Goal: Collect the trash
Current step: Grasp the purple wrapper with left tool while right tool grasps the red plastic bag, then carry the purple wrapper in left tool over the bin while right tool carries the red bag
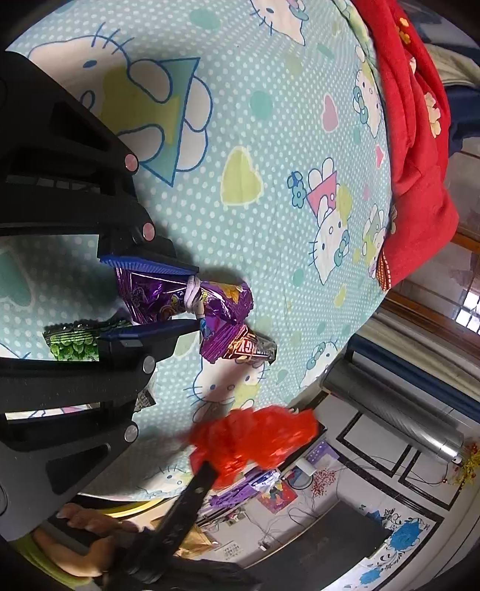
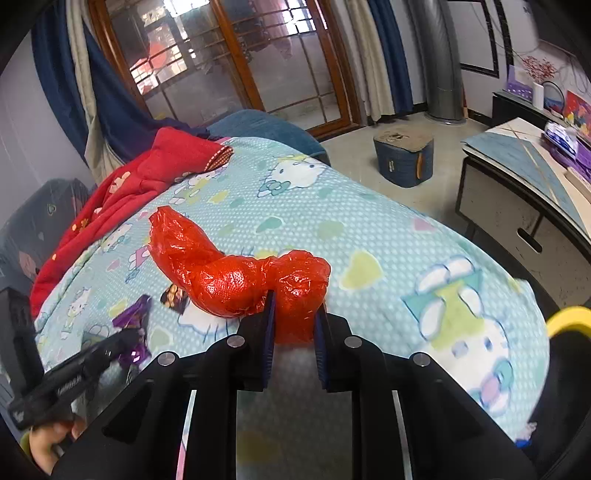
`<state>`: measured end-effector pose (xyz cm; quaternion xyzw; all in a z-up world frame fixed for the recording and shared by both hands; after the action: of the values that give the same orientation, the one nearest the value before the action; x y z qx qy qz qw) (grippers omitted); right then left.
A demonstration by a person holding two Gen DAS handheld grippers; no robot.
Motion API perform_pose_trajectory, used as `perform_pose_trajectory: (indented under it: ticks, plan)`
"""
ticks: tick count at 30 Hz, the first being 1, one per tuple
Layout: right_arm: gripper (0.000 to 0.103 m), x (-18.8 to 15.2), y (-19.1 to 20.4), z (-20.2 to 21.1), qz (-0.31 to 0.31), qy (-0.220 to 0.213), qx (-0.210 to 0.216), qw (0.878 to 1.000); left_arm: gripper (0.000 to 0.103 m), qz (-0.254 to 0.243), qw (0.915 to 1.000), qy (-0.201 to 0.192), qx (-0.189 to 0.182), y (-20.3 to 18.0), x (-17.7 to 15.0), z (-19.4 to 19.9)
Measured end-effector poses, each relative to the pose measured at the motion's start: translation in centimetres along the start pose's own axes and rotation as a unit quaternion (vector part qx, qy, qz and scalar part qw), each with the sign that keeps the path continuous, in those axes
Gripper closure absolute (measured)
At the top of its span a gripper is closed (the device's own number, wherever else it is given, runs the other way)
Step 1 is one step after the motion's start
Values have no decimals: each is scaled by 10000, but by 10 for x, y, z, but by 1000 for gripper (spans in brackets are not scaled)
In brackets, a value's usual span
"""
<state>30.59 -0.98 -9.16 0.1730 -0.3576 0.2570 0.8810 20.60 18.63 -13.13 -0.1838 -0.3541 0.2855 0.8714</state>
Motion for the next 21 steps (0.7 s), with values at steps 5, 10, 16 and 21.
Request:
perform_pose_trajectory:
  ticks: [5, 10, 16, 21]
  plan:
    - [85, -18, -1, 22, -13, -79, -49, 10000, 88, -6, 9998, -174, -89, -2, 2, 8]
    - [87, -30, -4, 45, -23, -181, -146, 9997, 89, -179, 9984, -498, -175, -12, 5, 25]
    - [87, -38, -9, 67, -74, -274, -185, 9994, 89, -493, 9962, -655, -309, -36, 3, 38]
    - [87, -39, -17, 86, -101, -379, -242, 9989, 89, -632, 9946, -680, -475, -54, -2, 48]
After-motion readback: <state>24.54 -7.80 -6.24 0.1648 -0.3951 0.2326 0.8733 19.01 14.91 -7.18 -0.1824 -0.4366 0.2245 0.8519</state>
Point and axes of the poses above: each gripper's, at about its wrist camera, not at the fingertips, and z roughly against the way its jaws point, y to its left, x to its top, the point moved 6 cm from there along -z, roughly the way its jaws point, and after that the axes turned 14 degrees about z, right-handed, at the moved point
